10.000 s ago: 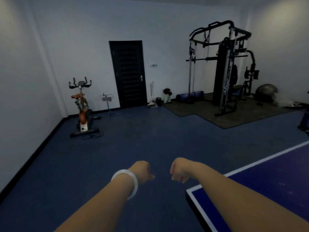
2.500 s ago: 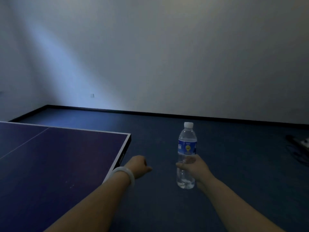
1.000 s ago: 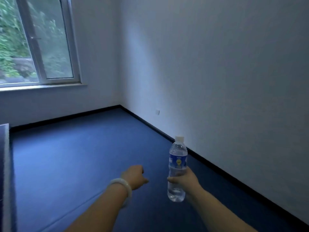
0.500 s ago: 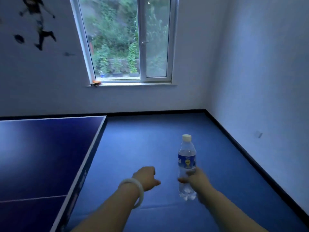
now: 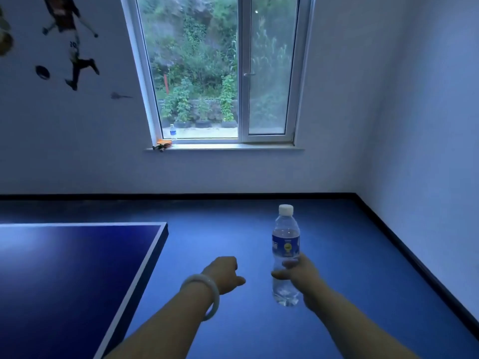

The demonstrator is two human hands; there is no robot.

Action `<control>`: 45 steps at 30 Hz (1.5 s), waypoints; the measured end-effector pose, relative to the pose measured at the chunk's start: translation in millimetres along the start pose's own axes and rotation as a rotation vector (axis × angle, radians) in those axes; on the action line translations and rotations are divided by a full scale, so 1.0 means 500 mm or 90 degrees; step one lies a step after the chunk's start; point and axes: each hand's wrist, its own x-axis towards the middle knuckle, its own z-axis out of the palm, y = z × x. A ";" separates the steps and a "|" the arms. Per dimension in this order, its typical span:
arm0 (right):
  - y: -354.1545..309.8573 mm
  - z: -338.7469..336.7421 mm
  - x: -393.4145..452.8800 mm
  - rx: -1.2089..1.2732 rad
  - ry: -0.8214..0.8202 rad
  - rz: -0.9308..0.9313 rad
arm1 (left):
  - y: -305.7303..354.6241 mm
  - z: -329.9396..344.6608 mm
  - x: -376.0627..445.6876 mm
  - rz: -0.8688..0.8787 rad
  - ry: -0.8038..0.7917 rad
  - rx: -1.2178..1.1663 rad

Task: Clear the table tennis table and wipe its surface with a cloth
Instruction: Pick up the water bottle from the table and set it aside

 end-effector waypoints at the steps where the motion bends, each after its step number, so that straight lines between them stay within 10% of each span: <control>1: -0.014 0.002 0.047 0.001 -0.003 -0.001 | 0.000 -0.017 0.044 -0.001 0.000 0.000; 16: -0.311 0.174 0.898 -0.067 -0.172 -0.043 | -0.049 -0.358 0.743 -0.124 0.107 -0.086; 45: -0.779 0.985 2.108 -0.056 -0.252 -0.046 | -0.699 -1.085 1.869 -0.218 0.139 -0.123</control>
